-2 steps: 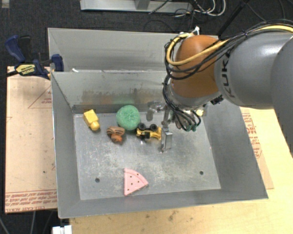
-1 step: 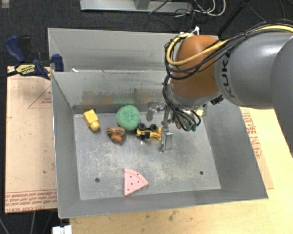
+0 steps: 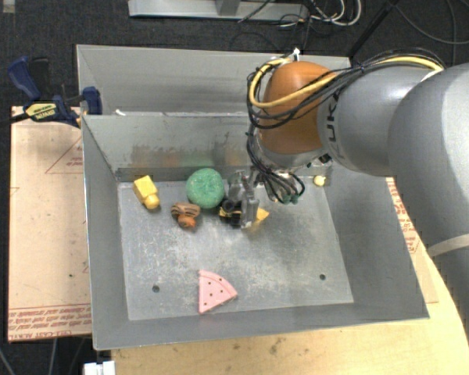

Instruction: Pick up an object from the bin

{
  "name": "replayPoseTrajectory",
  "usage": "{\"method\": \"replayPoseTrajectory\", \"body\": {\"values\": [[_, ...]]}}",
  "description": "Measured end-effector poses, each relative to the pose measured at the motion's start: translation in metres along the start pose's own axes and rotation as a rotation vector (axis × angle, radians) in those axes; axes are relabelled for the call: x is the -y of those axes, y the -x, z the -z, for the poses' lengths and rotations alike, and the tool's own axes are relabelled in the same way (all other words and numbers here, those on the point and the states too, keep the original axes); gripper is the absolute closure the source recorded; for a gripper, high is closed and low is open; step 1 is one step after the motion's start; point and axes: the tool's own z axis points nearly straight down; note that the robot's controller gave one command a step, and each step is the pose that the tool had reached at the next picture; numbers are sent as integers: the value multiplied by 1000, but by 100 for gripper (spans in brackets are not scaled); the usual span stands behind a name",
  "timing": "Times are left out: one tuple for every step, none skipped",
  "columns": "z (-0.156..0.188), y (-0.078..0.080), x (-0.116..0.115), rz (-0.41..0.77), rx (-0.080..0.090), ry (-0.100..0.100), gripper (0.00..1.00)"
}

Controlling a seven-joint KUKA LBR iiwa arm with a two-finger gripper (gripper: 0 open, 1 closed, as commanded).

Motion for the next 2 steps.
{"method": "replayPoseTrajectory", "body": {"values": [[0,0,0,0,0,0,100],[47,-4,-4,4,-7,0,100]]}}
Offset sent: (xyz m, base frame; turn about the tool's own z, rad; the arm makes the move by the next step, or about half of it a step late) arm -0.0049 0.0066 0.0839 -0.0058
